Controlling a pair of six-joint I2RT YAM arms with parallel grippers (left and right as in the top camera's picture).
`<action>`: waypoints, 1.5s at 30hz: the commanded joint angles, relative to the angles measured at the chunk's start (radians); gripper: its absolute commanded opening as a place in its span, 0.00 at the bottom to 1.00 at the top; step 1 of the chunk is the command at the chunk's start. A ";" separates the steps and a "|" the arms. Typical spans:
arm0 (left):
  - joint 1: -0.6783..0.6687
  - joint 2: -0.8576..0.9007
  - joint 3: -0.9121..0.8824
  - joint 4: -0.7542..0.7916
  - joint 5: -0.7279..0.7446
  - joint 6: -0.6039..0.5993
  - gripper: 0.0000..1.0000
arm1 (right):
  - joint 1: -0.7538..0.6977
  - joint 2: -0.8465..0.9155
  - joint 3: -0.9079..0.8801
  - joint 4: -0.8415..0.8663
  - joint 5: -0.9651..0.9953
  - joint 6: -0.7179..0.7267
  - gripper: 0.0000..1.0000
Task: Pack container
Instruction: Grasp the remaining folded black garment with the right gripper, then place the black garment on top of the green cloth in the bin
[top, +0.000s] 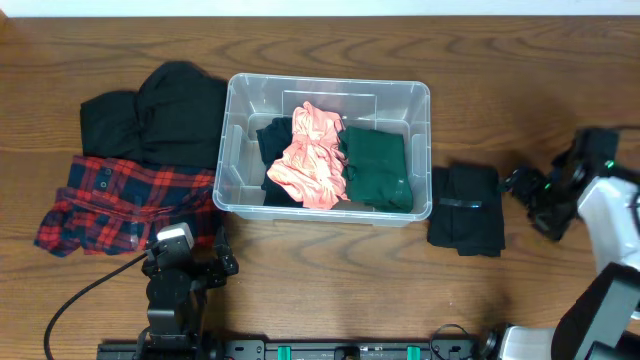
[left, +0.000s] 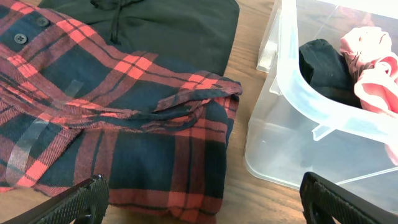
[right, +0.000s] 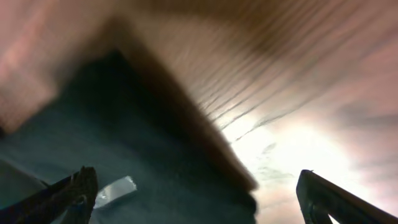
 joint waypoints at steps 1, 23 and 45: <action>-0.006 -0.007 -0.015 0.002 -0.005 -0.009 0.98 | 0.015 0.000 -0.088 0.096 -0.150 -0.083 0.99; -0.006 -0.007 -0.015 0.002 -0.005 -0.009 0.98 | 0.104 -0.198 -0.055 0.084 -0.321 -0.141 0.19; -0.006 -0.007 -0.015 0.002 -0.005 -0.009 0.98 | 0.726 -0.186 0.247 0.361 -0.189 0.339 0.12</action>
